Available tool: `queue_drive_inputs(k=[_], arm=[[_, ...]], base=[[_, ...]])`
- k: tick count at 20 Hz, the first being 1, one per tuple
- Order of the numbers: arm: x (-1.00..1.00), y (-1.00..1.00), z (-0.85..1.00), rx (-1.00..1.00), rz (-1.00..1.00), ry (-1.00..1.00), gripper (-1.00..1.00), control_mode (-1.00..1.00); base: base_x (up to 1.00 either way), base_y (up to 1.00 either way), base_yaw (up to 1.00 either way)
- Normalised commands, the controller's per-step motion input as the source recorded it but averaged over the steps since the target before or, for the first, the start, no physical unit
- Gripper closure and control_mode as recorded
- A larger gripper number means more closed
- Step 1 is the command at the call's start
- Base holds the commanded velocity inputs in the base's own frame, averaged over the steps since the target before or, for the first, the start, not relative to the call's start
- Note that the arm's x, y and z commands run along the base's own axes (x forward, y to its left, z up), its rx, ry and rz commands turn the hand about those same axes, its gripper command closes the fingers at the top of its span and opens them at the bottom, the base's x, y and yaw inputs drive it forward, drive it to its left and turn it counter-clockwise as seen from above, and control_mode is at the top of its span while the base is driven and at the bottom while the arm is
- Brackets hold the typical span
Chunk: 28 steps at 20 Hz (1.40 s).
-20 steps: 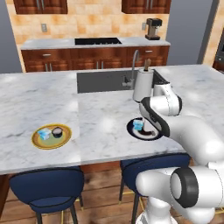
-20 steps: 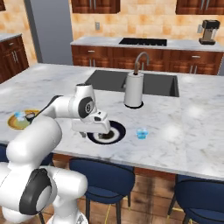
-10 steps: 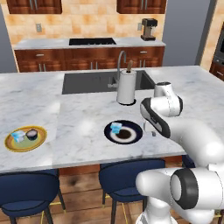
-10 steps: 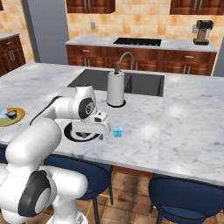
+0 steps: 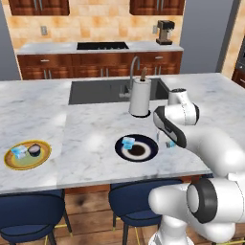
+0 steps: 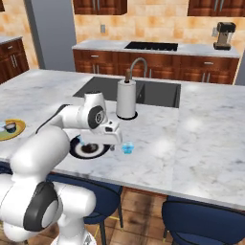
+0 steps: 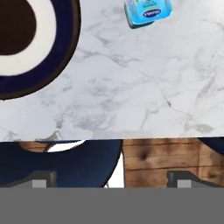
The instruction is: Place two yogurt containers on each plate.
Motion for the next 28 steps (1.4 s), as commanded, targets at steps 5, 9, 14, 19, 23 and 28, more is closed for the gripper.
queue_drive_inputs(k=[5, 9, 14, 19, 23, 28], arm=[[0.92, -0.66, -0.03, 0.16, 0.31, -0.02, -1.0, -1.0], [0.83, -0.48, -0.07, 0.13, 0.27, -0.02, -1.0, -1.0], [0.89, -0.13, -0.21, 0.03, 0.12, 0.01, -1.0, -1.0], [0.39, 0.0, -0.39, 0.0, 0.0, 0.0, -1.0, -1.0], [0.03, -0.03, -0.59, 0.0, 0.0, 0.0, -1.0, -1.0], [0.23, 0.0, -0.45, -0.01, 0.0, -0.07, -1.0, -1.0]], base=[[0.0, 0.0, 0.0], [0.0, 0.0, 0.0], [0.0, 0.0, 0.0], [0.0, 0.0, 0.0], [0.0, 0.0, 0.0], [0.0, 0.0, 0.0]])
